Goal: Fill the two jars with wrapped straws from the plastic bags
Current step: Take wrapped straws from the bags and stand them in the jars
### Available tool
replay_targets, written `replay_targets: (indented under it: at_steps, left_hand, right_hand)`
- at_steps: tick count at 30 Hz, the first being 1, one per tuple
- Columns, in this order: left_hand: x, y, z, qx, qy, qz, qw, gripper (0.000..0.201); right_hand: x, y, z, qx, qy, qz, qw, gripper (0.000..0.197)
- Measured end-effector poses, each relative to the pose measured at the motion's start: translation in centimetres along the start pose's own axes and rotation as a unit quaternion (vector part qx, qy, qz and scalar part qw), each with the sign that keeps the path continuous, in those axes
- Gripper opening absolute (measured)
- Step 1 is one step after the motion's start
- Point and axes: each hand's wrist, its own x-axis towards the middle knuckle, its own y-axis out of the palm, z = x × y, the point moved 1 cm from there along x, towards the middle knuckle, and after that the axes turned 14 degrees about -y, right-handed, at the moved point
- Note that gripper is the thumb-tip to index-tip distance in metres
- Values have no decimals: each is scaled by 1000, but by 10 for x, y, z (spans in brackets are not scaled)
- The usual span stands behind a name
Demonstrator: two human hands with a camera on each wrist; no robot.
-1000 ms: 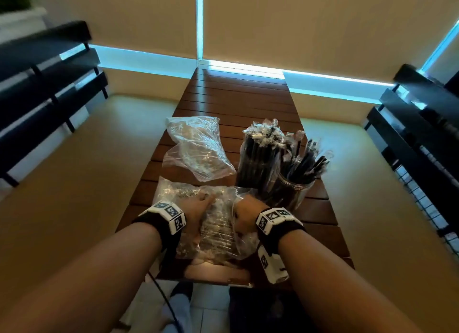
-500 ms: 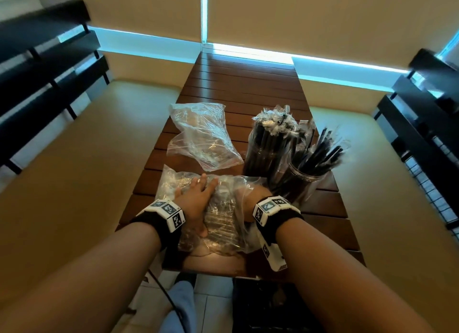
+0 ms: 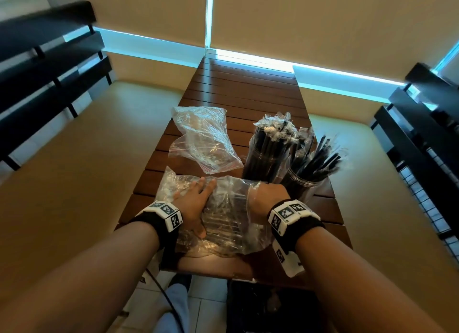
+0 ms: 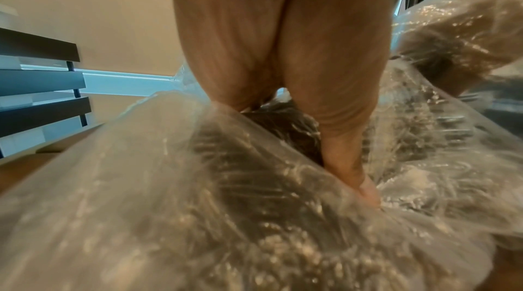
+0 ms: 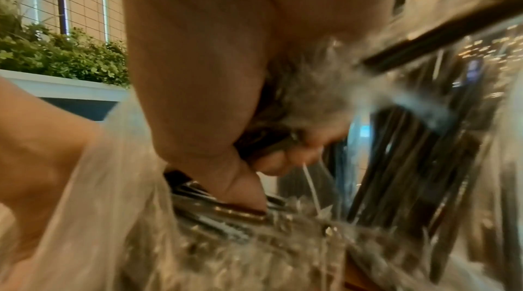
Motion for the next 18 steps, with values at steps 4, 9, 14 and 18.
replay_targets:
  at_steps: [4, 9, 14, 18]
  left_hand:
    - [3, 3, 1, 11, 3, -3, 1000, 148]
    - [11, 4, 3, 35, 6, -16, 999, 152]
    - [17, 5, 7, 30, 20, -22, 999, 157]
    - [17, 1, 3, 31, 28, -20, 999, 155]
  right_hand:
    - [-11, -3, -16, 16, -2, 20, 1000, 36]
    - [-22, -19, -7, -18, -24, 12, 999, 31]
    - [-56, -71, -14, -135, 0, 34, 990, 16]
    - [-94, -113, -13, -196, 17, 10, 980, 17]
